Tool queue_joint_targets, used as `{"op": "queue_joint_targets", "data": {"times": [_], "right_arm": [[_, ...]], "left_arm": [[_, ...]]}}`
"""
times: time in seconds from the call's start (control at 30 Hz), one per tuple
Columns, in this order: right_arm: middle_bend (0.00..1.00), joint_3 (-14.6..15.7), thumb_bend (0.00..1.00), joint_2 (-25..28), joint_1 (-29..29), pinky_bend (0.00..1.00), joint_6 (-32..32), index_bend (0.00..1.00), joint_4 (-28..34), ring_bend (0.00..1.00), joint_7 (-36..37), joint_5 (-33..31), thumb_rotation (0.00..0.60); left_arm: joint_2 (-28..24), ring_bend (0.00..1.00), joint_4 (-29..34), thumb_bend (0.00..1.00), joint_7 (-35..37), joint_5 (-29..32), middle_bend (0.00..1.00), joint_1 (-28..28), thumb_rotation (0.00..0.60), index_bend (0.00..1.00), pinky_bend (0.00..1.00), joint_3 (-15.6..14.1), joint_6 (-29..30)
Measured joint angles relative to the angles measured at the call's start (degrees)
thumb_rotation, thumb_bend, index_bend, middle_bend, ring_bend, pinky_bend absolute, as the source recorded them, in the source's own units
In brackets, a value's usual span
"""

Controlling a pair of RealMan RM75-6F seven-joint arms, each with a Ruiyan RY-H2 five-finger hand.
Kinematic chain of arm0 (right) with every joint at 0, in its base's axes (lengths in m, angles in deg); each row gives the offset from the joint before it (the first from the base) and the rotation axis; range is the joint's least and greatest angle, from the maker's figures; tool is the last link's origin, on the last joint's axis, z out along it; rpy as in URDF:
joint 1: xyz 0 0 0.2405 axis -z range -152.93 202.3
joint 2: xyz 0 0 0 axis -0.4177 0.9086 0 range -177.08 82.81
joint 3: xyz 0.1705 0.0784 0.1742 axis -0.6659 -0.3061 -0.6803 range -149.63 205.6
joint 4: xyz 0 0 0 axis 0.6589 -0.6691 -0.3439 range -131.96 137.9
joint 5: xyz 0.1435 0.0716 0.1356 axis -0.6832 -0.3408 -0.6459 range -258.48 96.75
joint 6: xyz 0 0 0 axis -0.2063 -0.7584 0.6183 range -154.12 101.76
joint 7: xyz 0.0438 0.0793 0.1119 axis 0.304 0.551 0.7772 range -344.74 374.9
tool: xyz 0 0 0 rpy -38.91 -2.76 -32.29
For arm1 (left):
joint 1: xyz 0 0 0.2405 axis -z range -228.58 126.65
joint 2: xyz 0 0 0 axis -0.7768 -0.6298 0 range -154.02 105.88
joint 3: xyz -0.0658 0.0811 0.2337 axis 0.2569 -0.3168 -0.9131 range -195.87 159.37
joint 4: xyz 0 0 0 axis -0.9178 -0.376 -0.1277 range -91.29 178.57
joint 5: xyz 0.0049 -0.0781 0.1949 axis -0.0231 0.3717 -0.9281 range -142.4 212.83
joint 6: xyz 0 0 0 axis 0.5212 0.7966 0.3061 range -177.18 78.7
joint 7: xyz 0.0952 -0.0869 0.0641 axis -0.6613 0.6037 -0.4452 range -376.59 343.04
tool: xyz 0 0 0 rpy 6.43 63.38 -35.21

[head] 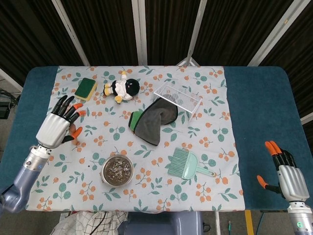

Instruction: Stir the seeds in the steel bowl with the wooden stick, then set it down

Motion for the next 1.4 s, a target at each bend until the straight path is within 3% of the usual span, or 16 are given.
{"op": "queue_joint_targets", "data": {"times": [0.37,0.67,0.83,0.97,1.13,1.4], "right_arm": [[0.0,0.0,0.32,-0.1,0.0,0.0,-0.3,0.0,-0.3,0.0,0.1,0.4,0.6],[0.0,0.2,0.32,-0.2,0.0,0.0,-0.1,0.0,-0.3,0.0,-0.2,0.4,0.6],[0.0,0.1,0.32,-0.2,0.0,0.0,0.0,0.0,-0.2,0.0,-0.2,0.1,0.6],[0.0,0.0,0.32,-0.1,0.0,0.0,0.0,0.0,-0.2,0.0,0.0,0.0,0.6],[0.0,0.0,0.32,-0.1,0.0,0.0,-0.3,0.0,-0.7,0.0,-0.8,0.5,0.6],[0.0,-0.1,0.32,-1.6,0.1,0.0,-3.9,0.0,-3.4,0.0,-4.7,4.2,0.6]], "left_arm": [[-1.3,0.0,10.3,0.38,-5.4,3.0,0.05,0.7,0.6,0.07,0.0,2.5,-1.0],[-2.5,0.0,13.6,0.38,-5.9,4.1,0.05,0.1,0.6,0.07,0.0,3.5,-0.1],[-3.3,0.0,15.1,0.33,-5.9,4.3,0.05,-0.5,0.6,0.08,0.0,3.3,0.3],[-4.0,0.0,17.5,0.25,-6.2,5.2,0.05,-2.5,0.6,0.08,0.0,2.4,1.1],[-5.5,0.0,23.1,0.24,-6.7,7.6,0.03,-7.2,0.6,0.07,0.0,0.4,3.4],[-12.4,0.0,33.5,0.2,-8.7,11.7,0.0,-18.2,0.6,0.0,0.0,-6.8,8.3]]}}
